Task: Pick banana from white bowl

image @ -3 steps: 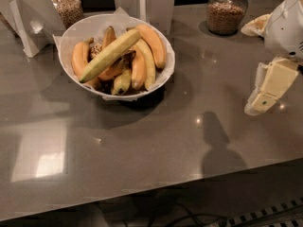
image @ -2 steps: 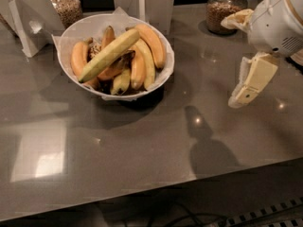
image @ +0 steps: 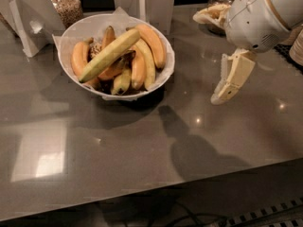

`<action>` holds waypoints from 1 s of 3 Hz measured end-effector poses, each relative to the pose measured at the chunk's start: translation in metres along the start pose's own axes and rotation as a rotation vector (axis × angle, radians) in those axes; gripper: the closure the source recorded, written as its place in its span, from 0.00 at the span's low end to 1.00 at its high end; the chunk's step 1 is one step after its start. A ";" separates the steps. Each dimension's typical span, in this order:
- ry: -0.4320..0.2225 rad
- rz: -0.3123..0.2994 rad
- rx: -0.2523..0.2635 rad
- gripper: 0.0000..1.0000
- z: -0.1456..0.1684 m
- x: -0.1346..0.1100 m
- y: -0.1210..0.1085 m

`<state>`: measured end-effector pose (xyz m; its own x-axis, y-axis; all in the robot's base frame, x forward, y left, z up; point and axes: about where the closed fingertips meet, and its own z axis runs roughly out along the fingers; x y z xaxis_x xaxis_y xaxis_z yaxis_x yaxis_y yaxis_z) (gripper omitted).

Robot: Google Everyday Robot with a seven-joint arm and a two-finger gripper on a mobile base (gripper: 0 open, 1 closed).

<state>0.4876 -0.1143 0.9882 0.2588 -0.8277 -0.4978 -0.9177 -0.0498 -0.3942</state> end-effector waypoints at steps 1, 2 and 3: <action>0.004 -0.069 0.003 0.00 0.010 -0.005 -0.007; 0.003 -0.196 0.006 0.00 0.030 -0.016 -0.024; 0.000 -0.302 0.007 0.00 0.052 -0.022 -0.047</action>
Offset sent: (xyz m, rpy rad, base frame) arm 0.0515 0.0542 -0.0100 -0.1067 -0.2063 0.2670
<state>0.5409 -0.0646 0.9773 0.5199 -0.7760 -0.3572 -0.7970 -0.2901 -0.5298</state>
